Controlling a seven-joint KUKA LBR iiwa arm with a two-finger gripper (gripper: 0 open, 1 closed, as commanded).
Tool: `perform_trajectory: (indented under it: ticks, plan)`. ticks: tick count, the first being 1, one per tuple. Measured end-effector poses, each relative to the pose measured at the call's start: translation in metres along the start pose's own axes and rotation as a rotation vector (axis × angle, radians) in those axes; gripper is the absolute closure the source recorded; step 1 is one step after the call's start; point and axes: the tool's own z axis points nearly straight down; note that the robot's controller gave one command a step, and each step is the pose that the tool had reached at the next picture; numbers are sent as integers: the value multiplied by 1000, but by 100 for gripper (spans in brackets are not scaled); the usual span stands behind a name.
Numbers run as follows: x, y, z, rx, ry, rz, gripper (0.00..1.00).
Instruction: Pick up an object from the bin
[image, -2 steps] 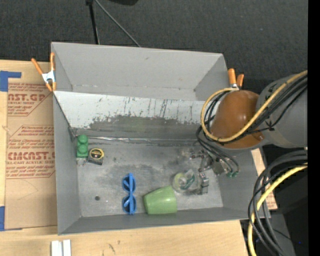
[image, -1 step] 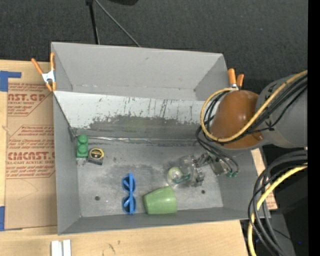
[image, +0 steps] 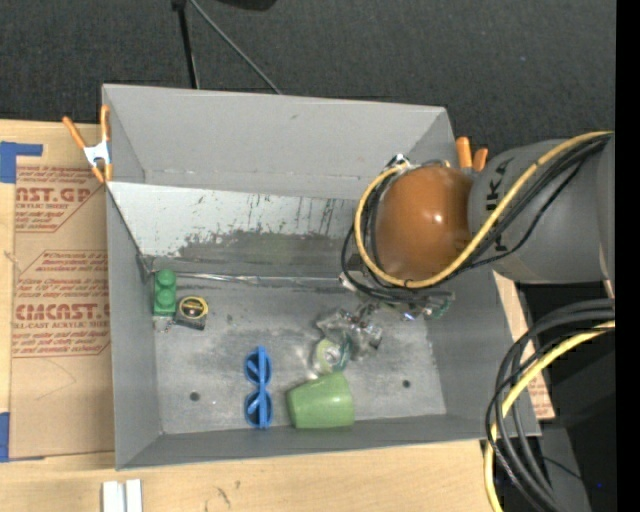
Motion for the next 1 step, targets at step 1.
perform_trajectory:
  ticks: [1]
  plan:
    - [0, -14, -151, 1, -4, 33, 100]
